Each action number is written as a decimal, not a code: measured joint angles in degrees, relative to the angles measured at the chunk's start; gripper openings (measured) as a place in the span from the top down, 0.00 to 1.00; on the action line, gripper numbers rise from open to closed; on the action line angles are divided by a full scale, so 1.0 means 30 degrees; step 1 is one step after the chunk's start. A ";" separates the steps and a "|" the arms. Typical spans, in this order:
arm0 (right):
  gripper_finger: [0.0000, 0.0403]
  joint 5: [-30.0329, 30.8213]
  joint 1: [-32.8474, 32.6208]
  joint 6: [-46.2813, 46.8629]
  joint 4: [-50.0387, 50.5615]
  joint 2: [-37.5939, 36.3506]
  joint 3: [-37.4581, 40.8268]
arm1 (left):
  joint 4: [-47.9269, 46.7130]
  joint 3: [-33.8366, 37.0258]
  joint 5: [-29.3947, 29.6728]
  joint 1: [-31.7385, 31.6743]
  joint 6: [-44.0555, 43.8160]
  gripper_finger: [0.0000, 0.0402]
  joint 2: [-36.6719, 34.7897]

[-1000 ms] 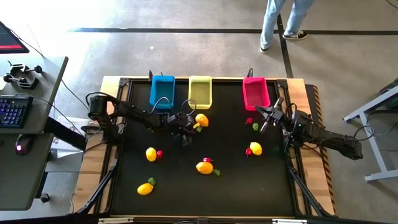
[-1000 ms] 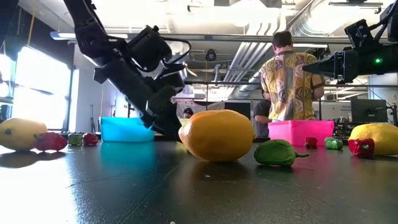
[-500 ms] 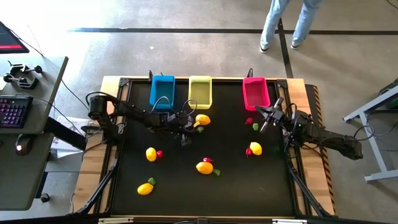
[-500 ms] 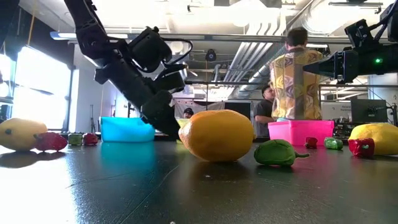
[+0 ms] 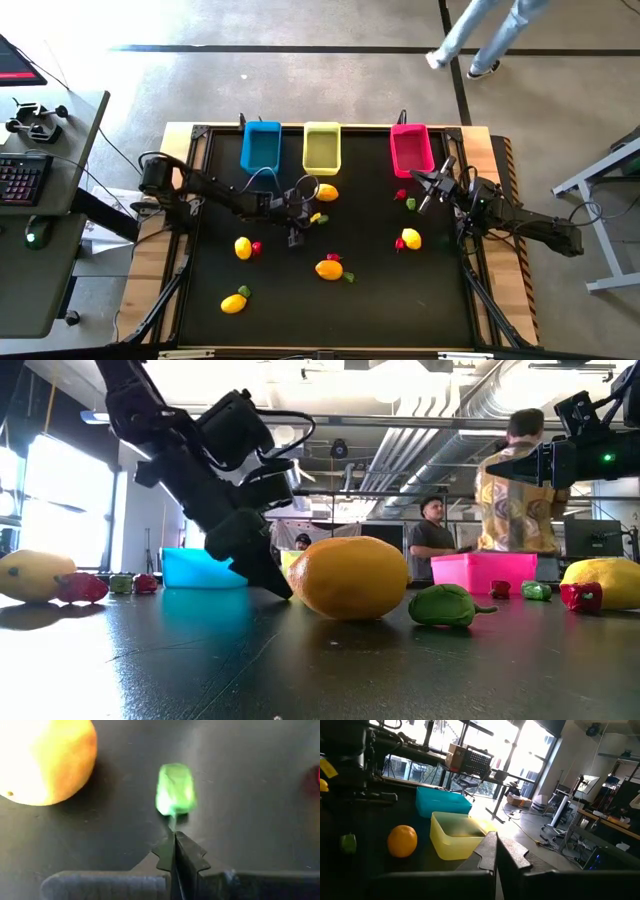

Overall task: Sort produce into baskets
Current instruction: Put the green bell pepper into the pink bin, then put the yellow lemon into the yellow bin

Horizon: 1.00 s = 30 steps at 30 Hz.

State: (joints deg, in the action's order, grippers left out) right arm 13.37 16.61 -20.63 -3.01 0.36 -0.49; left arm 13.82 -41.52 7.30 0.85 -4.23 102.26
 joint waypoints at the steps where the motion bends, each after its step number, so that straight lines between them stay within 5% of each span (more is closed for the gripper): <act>1: 1.00 0.0000 0.0002 0.0002 0.0003 0.0000 0.0007 | -0.0033 0.0000 0.0224 0.0130 0.0000 1.00 -0.0006; 13: 1.00 0.0007 0.0000 0.0002 0.0000 0.0000 0.0002 | -0.1054 0.0007 0.0770 0.0421 -0.0655 0.97 -0.1622; 30: 1.00 0.0007 0.0002 0.0002 0.0000 0.0000 0.0006 | 0.0416 -0.0002 0.0981 0.0632 -0.0203 0.57 -0.1647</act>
State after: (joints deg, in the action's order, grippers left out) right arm 13.39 16.62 -20.62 -3.01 0.36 -0.47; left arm 15.07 -41.52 10.24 2.74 -4.84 97.32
